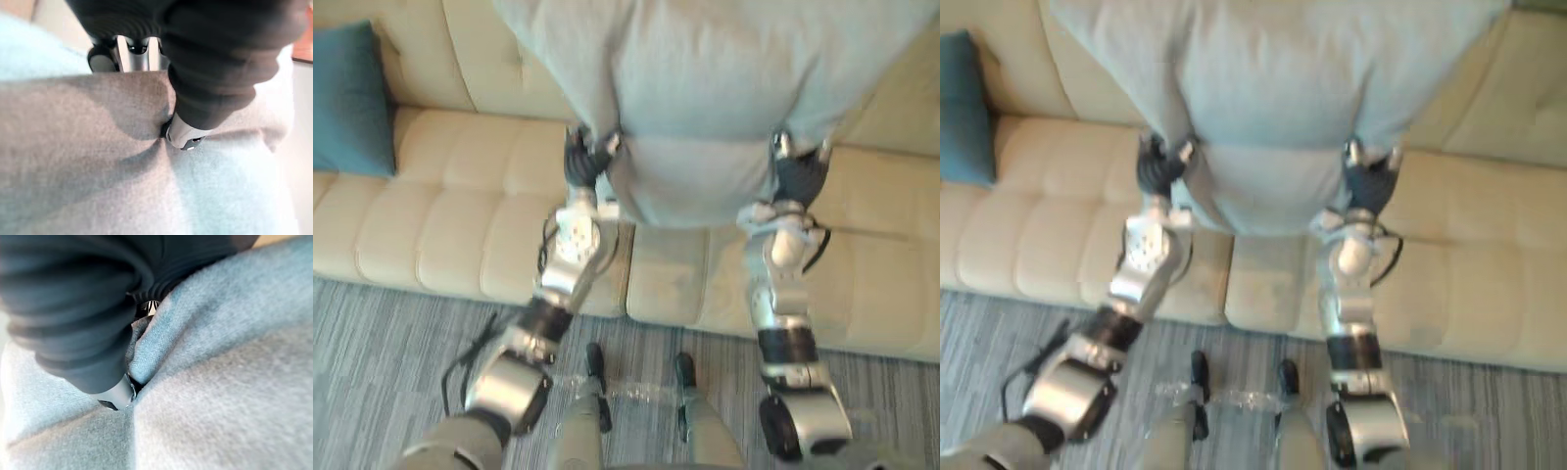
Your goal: Pick up cushions and gather them together orderly.
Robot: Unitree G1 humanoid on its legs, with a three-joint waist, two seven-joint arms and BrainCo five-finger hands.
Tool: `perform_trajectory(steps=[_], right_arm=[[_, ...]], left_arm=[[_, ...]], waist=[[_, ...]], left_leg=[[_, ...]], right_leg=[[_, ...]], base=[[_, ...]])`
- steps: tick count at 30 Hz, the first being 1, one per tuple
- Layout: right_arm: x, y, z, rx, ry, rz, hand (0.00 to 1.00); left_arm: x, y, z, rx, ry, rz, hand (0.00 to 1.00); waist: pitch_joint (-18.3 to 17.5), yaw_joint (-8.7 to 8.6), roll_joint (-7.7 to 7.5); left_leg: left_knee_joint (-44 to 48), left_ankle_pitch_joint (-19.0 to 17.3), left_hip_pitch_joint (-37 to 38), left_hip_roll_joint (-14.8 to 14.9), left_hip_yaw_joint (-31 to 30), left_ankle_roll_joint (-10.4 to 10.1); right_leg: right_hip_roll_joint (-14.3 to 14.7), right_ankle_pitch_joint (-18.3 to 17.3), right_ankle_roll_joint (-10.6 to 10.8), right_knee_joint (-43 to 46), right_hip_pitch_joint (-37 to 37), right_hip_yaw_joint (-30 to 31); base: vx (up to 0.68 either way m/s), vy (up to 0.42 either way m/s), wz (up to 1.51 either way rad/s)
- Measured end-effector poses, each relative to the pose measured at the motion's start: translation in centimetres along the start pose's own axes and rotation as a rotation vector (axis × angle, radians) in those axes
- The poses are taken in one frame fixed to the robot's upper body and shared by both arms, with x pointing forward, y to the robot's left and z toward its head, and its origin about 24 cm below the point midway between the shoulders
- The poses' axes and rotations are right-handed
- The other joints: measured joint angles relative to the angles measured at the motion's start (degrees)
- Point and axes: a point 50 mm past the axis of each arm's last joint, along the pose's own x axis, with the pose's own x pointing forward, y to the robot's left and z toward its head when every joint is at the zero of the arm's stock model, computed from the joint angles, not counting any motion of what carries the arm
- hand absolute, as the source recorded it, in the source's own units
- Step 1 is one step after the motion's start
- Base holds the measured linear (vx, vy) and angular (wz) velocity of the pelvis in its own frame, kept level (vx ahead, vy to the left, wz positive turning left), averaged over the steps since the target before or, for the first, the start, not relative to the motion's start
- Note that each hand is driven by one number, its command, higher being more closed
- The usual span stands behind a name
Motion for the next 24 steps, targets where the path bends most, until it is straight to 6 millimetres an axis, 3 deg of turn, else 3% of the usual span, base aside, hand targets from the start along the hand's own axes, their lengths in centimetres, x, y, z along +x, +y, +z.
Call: perform_trajectory(steps=[6, 9, 10, 14, 18, 23, 24], right_arm=[[5.3, 4.4, 4.4, 0.109, -0.113, -0.033, 1.00], [6.7, 5.9, 5.1, 0.134, -0.096, -0.049, 1.00], [7.2, 6.2, 5.2, 0.146, -0.081, -0.053, 0.00], [8.2, 6.5, 4.9, 0.149, -0.033, -0.065, 0.00], [9.5, 8.0, 7.9, 0.159, -0.111, -0.029, 0.00], [9.8, 7.2, 8.6, 0.147, -0.142, -0.053, 0.00], [9.4, 5.9, 8.7, 0.173, -0.165, -0.079, 0.00]], left_arm=[[6.0, -1.2, 6.9, -0.027, -0.168, 0.056, 1.00], [7.2, -1.4, 8.6, -0.057, -0.190, 0.096, 1.00], [7.5, -1.3, 8.9, -0.064, -0.191, 0.109, 0.00], [7.9, -1.4, 8.6, -0.071, -0.151, 0.147, 0.00], [8.2, -1.9, 10.0, -0.125, -0.182, 0.163, 0.00], [7.5, -2.7, 10.1, -0.176, -0.200, 0.145, 0.00], [7.1, -2.6, 9.5, -0.164, -0.197, 0.143, 0.00]], waist=[[5.7, -0.01, 1.23], [6.0, 0.13, 1.28], [6.3, 0.22, 1.47], [6.5, 0.91, 1.48], [6.8, 1.19, 1.49], [6.9, 1.00, 1.41], [7.0, 0.93, 1.29]], left_leg=[[-2.8, 3.9, -6.9, -0.4, -0.4, -0.2], [-3.6, 4.8, -10.4, -0.2, -0.4, -0.7], [-4.1, 5.2, -11.4, -0.1, -0.4, -1.0], [-5.2, 6.1, -14.1, 0.1, -0.5, -2.2], [-5.2, 6.2, -17.6, 0.7, -1.3, -2.3], [-5.1, 6.9, -16.5, 1.0, -1.5, -3.3], [-5.1, 6.9, -15.8, 1.0, -1.5, -3.3]], right_leg=[[0.1, 0.0, 0.0, 3.3, -9.5, -0.2], [0.4, 0.0, 0.0, 4.1, -13.7, -0.2], [0.5, 0.0, 0.0, 4.1, -14.9, -0.2], [0.6, 0.0, 0.0, 4.1, -17.9, -0.7], [1.1, 0.0, -0.1, 4.2, -21.1, -1.6], [1.3, -0.2, -0.1, 7.8, -21.0, -3.2], [1.3, -0.7, -0.5, 9.5, -20.9, -3.3]], base=[[-0.04, -0.004, 0.05], [0.01, -0.023, -0.01], [0.03, -0.036, -0.04], [0.04, -0.039, 0.01], [0.02, -0.050, 0.05], [0.02, -0.052, 0.11], [0.02, -0.038, 0.10]])
